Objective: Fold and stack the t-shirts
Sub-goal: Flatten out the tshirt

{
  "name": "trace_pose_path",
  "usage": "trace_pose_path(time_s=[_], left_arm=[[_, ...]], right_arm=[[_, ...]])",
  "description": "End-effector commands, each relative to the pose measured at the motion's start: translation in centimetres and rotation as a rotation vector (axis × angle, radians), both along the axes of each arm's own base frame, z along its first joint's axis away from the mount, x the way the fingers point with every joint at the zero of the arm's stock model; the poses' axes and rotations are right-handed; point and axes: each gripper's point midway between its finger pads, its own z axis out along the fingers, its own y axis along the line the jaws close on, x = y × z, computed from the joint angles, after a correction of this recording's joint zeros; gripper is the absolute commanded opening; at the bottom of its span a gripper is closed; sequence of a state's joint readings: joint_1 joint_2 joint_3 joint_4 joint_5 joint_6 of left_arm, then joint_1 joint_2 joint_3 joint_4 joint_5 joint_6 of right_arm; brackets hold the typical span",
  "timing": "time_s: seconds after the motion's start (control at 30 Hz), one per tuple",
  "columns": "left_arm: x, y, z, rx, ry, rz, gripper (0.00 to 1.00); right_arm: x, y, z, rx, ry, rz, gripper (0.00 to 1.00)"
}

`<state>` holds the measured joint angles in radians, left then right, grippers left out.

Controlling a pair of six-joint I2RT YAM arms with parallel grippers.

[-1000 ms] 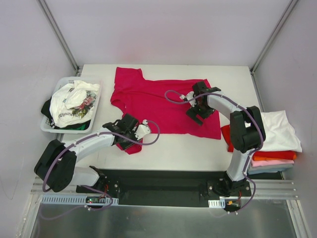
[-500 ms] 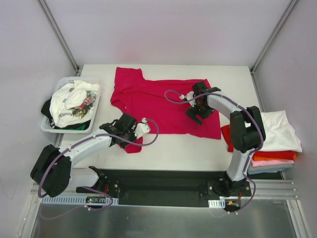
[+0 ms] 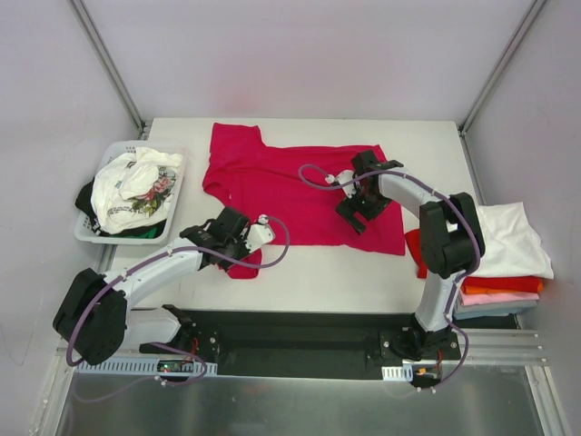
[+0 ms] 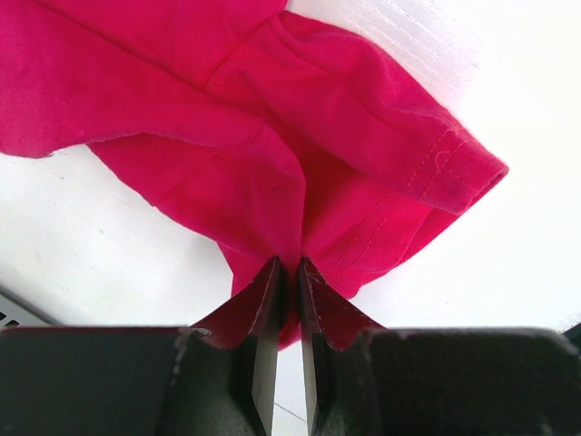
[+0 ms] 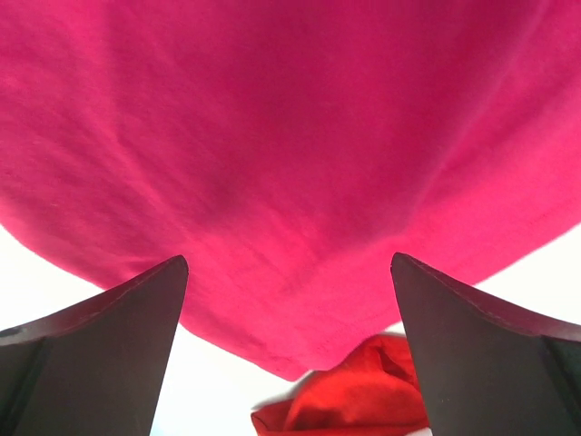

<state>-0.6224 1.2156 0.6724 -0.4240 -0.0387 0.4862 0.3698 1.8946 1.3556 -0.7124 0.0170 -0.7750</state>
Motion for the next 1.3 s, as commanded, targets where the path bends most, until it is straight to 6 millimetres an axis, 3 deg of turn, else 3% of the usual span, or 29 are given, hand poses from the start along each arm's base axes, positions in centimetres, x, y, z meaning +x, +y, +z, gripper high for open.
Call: trace_pose_path(time_s=[0.0, 0.5, 0.73, 0.8, 1.27], left_arm=[[0.3, 0.2, 0.4, 0.015, -0.025, 0.003, 0.13], [0.3, 0.1, -0.2, 0.025, -0.004, -0.001, 0.12], [0.7, 0.7, -0.2, 0.055, -0.027, -0.003, 0.06], [0.9, 1.0, -0.1, 0.069, -0.039, -0.004, 0.00], [2.8, 2.6, 3.8, 0.089, -0.222, 0.028, 0.00]], right_arm=[[-0.6, 0.9, -0.6, 0.054, 0.059, 0.023, 1.00], [-0.1, 0.4, -1.2, 0.036, 0.058, -0.003, 1.00], [-0.1, 0.0, -1.2, 0.021, 0.061, -0.002, 1.00], [-0.2, 0.0, -1.3, 0.016, 0.064, 0.000, 1.00], [-0.2, -0.5, -1.4, -0.001, 0.062, -0.007, 1.00]])
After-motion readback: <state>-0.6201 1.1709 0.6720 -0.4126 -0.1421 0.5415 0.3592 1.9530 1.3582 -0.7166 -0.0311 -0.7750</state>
